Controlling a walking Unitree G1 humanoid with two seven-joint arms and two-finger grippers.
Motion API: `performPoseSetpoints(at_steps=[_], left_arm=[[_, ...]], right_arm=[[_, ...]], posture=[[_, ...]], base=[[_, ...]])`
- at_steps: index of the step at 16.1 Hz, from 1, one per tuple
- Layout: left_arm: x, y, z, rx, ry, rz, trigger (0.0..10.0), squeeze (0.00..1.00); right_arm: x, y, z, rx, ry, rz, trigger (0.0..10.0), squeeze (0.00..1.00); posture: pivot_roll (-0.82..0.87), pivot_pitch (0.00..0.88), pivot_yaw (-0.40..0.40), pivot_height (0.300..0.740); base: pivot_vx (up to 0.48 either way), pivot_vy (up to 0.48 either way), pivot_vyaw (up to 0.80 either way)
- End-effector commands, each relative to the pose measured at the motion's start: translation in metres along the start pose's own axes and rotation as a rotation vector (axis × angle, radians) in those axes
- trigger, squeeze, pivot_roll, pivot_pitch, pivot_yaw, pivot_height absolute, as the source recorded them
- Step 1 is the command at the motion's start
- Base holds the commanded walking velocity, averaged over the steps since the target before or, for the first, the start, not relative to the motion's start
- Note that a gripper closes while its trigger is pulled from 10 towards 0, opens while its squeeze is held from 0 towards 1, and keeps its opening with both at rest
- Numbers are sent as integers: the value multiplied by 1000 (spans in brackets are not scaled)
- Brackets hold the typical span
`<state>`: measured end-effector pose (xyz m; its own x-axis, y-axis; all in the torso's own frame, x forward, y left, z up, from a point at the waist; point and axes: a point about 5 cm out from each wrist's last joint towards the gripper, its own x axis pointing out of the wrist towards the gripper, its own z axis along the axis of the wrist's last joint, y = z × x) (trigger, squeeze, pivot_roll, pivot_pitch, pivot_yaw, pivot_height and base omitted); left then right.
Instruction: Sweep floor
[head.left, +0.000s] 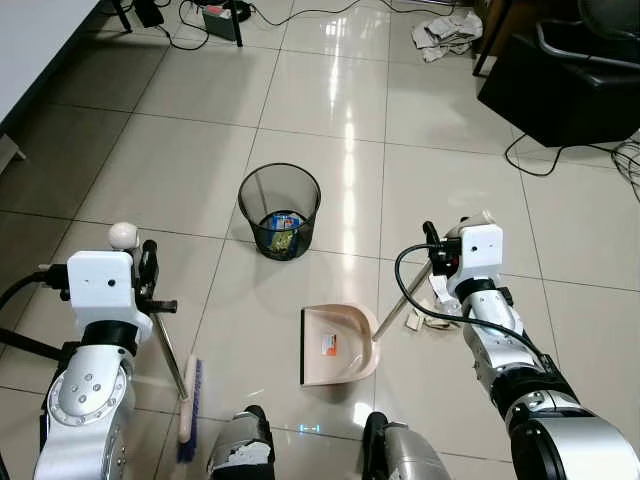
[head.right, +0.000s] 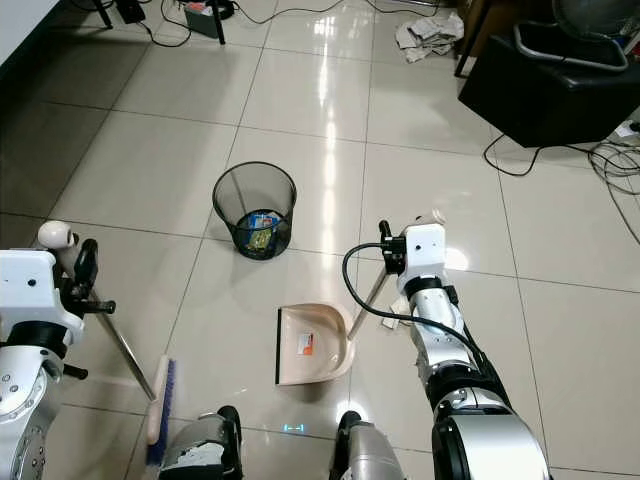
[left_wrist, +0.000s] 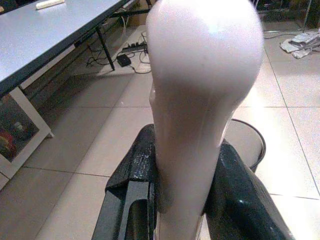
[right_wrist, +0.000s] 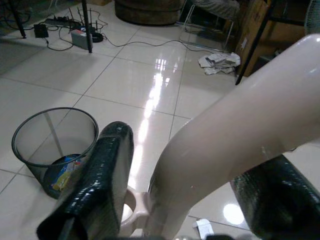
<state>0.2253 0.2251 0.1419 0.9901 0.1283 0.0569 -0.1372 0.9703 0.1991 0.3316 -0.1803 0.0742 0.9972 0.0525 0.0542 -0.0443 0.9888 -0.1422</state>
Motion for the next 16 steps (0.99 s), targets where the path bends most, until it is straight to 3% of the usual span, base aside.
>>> performPoseSetpoints(at_steps=[1,16], left_arm=[[-4,1,7,22,-24,-8,10000,0],[-5,1,7,28,-24,-25,10000,0]], right_arm=[[-5,-2,-6,5,17,-17,0,0],[-10,1,-13,65,40,-44,0,0]], posture=[[197,267,-1,740],[210,277,1,740]], base=[[0,0,0],[0,0,0]])
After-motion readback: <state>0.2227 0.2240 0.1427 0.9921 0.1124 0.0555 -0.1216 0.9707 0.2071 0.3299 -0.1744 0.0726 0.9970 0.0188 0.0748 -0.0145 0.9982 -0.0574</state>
